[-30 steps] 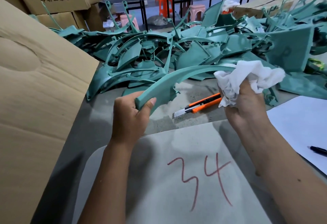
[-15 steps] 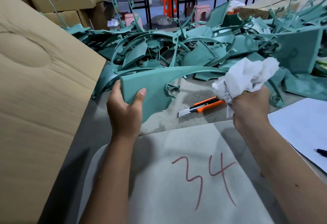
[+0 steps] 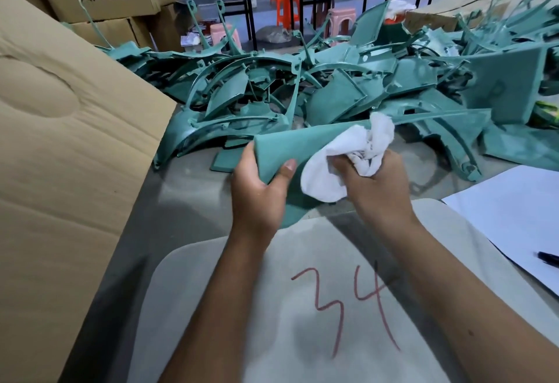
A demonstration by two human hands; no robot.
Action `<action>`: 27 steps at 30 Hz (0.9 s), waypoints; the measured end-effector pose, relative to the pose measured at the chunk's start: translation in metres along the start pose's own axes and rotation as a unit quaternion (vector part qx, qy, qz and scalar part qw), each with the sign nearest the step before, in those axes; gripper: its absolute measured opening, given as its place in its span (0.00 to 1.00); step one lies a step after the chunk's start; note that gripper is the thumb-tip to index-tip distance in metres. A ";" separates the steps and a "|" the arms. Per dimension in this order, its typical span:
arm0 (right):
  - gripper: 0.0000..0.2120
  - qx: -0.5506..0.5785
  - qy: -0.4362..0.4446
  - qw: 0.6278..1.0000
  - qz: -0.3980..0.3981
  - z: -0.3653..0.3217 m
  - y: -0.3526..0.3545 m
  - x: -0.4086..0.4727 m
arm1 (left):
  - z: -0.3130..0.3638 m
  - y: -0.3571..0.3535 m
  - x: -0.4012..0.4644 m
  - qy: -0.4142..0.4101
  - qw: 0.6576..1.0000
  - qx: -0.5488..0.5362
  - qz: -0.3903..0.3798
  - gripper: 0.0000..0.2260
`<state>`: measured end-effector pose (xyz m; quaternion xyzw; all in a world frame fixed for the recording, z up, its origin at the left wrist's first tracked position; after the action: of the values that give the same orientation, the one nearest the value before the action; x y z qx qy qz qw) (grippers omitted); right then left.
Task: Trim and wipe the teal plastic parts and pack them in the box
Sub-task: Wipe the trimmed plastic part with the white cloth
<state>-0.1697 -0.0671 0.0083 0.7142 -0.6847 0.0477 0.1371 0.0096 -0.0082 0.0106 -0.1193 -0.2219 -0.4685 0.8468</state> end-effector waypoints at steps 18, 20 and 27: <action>0.10 0.213 -0.131 0.962 -0.107 0.001 0.002 -0.001 | 0.000 0.012 0.006 0.087 0.992 -0.087 -0.005 0.10; 0.05 0.072 -0.019 0.993 -0.089 -0.007 -0.001 -0.005 | 0.001 0.010 0.007 0.060 0.996 -0.058 -0.012 0.11; 0.05 0.163 -0.106 0.974 -0.116 0.000 0.000 0.000 | -0.004 0.010 0.007 0.115 0.985 -0.127 -0.030 0.10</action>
<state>-0.1693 -0.0670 0.0081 0.8026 -0.5906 0.0663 -0.0501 0.0222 -0.0098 0.0102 -0.1646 -0.0648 -0.5289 0.8300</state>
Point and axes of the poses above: each hand's wrist, its own x-axis towards the middle knuckle, its own y-axis out of the back of the hand, z = x × y, the point moved 4 cm from there along x, towards the middle knuckle, and after that the axes turned 9 degrees about -y, right-handed, at the moved point
